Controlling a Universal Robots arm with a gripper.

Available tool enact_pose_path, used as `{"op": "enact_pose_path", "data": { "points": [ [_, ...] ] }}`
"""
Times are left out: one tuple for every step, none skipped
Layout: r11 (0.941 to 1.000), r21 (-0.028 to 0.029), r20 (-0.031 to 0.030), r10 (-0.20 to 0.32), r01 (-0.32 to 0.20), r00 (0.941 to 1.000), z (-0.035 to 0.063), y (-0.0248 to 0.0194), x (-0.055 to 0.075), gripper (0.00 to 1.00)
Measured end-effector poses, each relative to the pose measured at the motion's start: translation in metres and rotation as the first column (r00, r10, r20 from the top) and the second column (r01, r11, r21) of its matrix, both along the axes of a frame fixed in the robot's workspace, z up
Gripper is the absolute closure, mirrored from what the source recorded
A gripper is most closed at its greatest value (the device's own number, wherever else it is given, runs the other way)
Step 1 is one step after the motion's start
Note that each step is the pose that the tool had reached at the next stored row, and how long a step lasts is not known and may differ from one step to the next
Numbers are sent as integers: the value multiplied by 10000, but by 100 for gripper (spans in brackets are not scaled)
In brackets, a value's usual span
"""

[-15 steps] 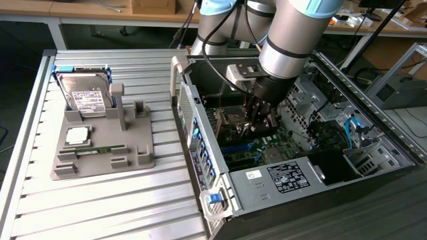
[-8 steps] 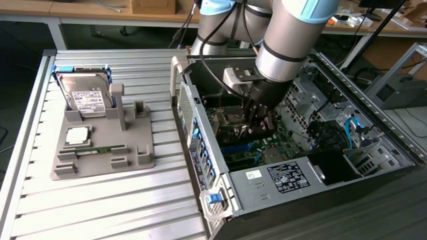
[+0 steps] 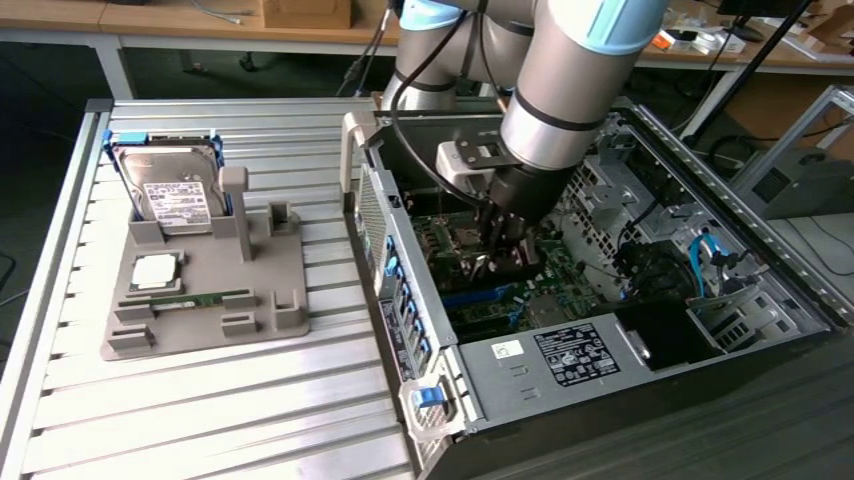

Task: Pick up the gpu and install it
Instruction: 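Insert the gpu into the slot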

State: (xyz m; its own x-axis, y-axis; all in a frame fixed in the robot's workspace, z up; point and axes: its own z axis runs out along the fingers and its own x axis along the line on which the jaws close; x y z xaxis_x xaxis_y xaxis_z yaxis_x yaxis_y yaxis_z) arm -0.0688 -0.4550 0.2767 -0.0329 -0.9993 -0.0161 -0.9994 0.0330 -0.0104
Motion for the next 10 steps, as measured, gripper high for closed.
{"op": "enact_pose_path", "data": {
  "points": [
    [10000, 1, 0, 1, -1, 10000, -6, -6, -4, 72],
    [10000, 1, 1, 0, 0, 10000, -12, -14, -10, 72],
    [10000, 1, 0, -1, 1, 10000, -17, -21, -17, 72],
    [10000, 1, 1, -1, 1, 10000, -21, -28, -23, 72],
    [10000, 1, 1, 0, 0, 10000, -26, -33, -29, 72],
    [10000, 1, 1, 0, 0, 10000, -30, -36, -35, 72],
    [10000, 2, 1, 0, 0, 10000, -34, -39, -41, 72],
    [10000, 1, 1, 0, 0, 10000, -37, -41, -48, 72],
    [10000, 1, 0, 0, 0, 10000, -41, -44, -59, 72],
    [10000, 2, 0, -1, 1, 10000, -44, -45, -71, 72]
  ]
}}
